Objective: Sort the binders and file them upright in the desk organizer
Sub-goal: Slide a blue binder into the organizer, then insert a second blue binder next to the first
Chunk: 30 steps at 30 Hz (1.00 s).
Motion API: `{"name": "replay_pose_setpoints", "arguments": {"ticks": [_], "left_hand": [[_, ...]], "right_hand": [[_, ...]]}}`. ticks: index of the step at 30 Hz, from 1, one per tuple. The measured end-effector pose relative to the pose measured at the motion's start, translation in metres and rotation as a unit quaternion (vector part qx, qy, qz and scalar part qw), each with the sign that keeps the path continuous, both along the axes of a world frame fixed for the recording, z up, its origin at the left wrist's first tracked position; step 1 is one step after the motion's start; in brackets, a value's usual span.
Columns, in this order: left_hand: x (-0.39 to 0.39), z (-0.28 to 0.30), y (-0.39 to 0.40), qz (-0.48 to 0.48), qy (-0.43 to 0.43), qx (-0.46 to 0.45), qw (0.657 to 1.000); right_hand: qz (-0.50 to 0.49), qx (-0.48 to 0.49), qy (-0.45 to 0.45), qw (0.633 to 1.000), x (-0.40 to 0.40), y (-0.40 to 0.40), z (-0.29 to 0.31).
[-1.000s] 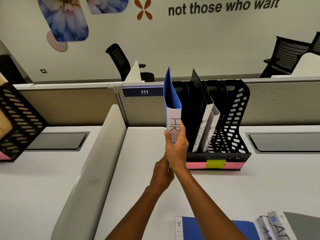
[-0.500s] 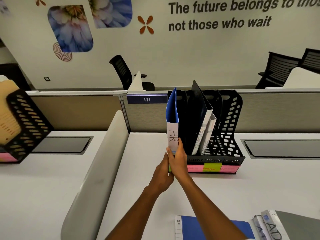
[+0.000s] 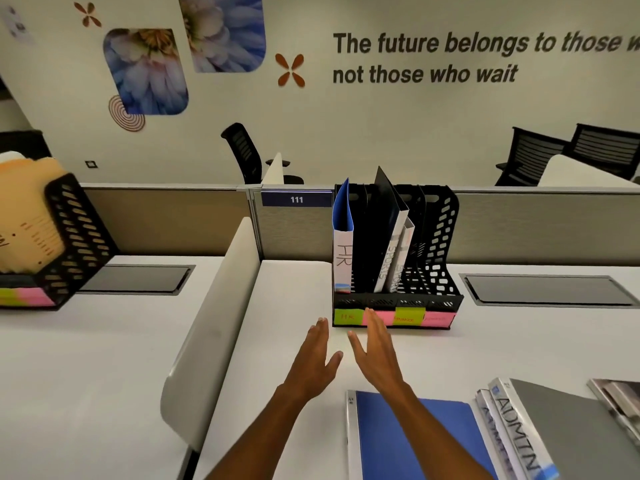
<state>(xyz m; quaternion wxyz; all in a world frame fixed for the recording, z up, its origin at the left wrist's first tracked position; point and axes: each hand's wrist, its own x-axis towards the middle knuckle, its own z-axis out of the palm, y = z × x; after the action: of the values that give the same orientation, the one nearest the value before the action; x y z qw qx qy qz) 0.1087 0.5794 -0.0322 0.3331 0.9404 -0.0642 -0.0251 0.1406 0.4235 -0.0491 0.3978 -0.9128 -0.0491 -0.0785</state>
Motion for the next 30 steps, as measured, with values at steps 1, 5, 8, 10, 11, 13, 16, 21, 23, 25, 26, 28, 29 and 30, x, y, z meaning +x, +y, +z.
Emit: {"name": "replay_pose_setpoints", "arguments": {"ticks": [1, 5, 8, 10, 11, 13, 16, 21, 23, 25, 26, 28, 29, 30], "left_hand": [[-0.008, 0.000, 0.000, -0.001, 0.006, -0.004, 1.000], [-0.039, -0.008, -0.001, 0.001, 0.031, -0.015, 0.999], [-0.065, -0.018, -0.004, -0.013, 0.056, -0.022, 0.998], [-0.083, -0.024, -0.006, -0.027, 0.072, -0.032, 0.996], [-0.093, -0.026, -0.006, -0.033, 0.078, -0.035, 0.996], [-0.112, -0.032, -0.007, -0.041, 0.088, -0.037, 0.995], [-0.140, -0.037, -0.008, -0.058, 0.103, -0.046, 0.992], [-0.181, -0.036, -0.012, -0.066, 0.120, -0.064, 0.989], [-0.194, -0.037, -0.013, -0.066, 0.133, -0.064, 0.987], [-0.205, -0.037, -0.015, -0.065, 0.152, -0.061, 0.984], [-0.209, -0.037, -0.017, -0.065, 0.162, -0.061, 0.983], [-0.216, -0.038, -0.020, -0.065, 0.180, -0.060, 0.980], [-0.219, -0.039, -0.022, -0.066, 0.187, -0.057, 0.979], [-0.222, -0.039, -0.023, -0.066, 0.192, -0.054, 0.978]], "right_hand": [[-0.007, -0.005, 0.007, 1.000, -0.008, -0.005, -0.002], [-0.029, -0.021, 0.059, 0.998, -0.043, -0.021, -0.013], [-0.040, -0.043, 0.110, 0.992, -0.072, -0.030, -0.024], [-0.047, -0.050, 0.134, 0.989, -0.093, -0.033, -0.030], [-0.052, -0.050, 0.143, 0.987, -0.104, -0.035, -0.032], [-0.060, -0.053, 0.156, 0.984, -0.126, -0.037, -0.037], [-0.065, -0.071, 0.169, 0.981, -0.161, -0.042, -0.043], [-0.080, -0.072, 0.183, 0.977, -0.210, -0.050, -0.049], [-0.089, -0.072, 0.188, 0.975, -0.227, -0.054, -0.052], [-0.098, -0.077, 0.195, 0.973, -0.244, -0.060, -0.053], [-0.103, -0.081, 0.201, 0.971, -0.251, -0.063, -0.054], [-0.111, -0.093, 0.215, 0.966, -0.262, -0.070, -0.055], [-0.113, -0.100, 0.221, 0.963, -0.268, -0.074, -0.056], [-0.114, -0.106, 0.227, 0.961, -0.272, -0.076, -0.056]]}}
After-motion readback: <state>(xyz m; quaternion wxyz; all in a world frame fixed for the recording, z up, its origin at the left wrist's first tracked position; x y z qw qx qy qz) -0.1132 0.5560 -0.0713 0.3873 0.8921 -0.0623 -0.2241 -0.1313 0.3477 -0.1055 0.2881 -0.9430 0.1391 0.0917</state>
